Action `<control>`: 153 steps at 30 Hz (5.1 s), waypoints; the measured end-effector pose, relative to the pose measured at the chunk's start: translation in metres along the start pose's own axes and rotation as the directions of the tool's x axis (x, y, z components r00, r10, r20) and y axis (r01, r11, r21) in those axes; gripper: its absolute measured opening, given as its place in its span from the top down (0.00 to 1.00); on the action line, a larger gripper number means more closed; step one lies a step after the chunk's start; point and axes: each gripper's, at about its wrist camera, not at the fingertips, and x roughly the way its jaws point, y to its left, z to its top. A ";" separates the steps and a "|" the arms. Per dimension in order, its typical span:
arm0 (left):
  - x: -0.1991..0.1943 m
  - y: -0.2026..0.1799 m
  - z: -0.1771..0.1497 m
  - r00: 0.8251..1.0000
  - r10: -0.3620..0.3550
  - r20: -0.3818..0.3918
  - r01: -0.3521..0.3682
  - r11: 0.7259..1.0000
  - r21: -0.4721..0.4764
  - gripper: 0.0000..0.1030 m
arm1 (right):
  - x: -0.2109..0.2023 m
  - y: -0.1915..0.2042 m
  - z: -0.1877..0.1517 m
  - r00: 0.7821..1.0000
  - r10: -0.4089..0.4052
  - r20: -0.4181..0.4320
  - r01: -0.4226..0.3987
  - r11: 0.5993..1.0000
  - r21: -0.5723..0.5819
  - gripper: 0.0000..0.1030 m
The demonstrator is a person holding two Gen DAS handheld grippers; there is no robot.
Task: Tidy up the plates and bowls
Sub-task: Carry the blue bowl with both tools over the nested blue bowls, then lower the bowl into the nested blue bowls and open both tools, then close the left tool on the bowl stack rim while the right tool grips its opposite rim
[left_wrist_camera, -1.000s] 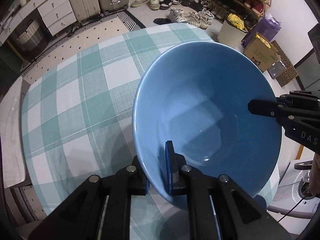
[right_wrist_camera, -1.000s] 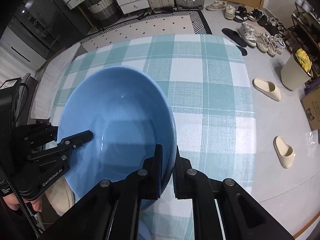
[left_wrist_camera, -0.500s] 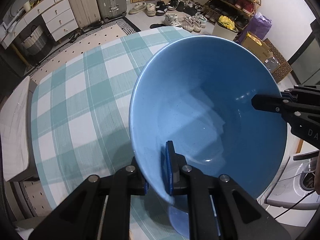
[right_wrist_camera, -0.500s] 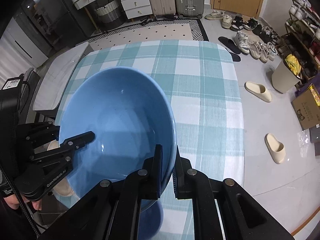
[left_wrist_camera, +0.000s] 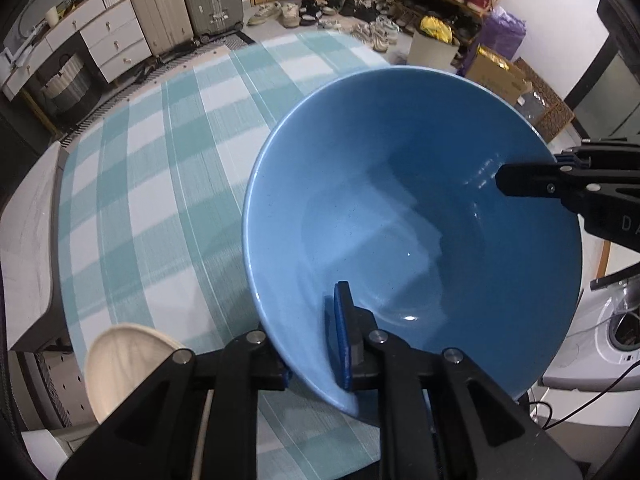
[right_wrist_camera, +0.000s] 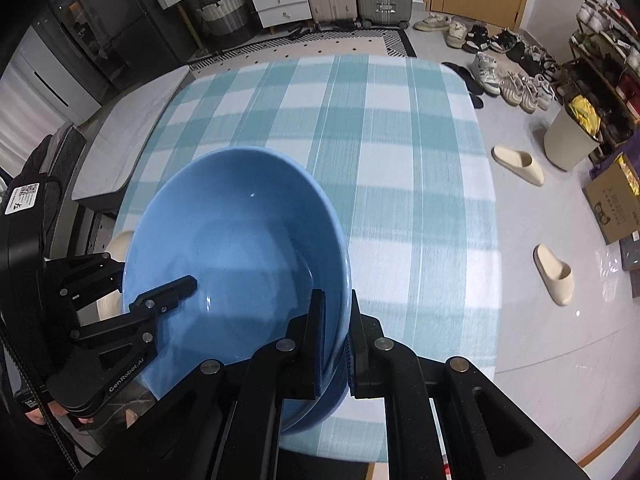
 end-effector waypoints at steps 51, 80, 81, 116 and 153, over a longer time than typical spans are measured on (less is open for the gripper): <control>0.012 -0.025 -0.042 0.990 0.125 0.056 -0.129 0.990 0.062 0.55 | 0.039 -0.008 -0.072 0.994 0.009 0.107 -0.014 0.999 0.050 0.90; -0.056 -0.010 -0.117 0.858 0.111 0.502 0.058 0.949 -0.309 0.06 | 0.039 -0.015 -0.108 0.920 0.211 0.329 -0.273 0.949 0.154 0.89; -0.057 -0.010 -0.119 0.846 0.143 0.513 0.031 0.949 -0.314 0.05 | 0.034 -0.013 -0.110 0.913 0.217 0.346 -0.279 0.950 0.140 0.89; -0.076 -0.004 -0.191 0.740 0.403 0.538 -0.158 0.883 -0.443 0.00 | -0.043 0.097 -0.245 0.570 0.001 0.822 -0.008 1.000 0.004 0.01; -0.015 0.009 -0.129 0.868 0.304 0.392 -0.166 0.923 -0.347 0.00 | -0.003 0.031 -0.209 0.664 -0.002 0.748 -0.172 0.973 0.156 0.01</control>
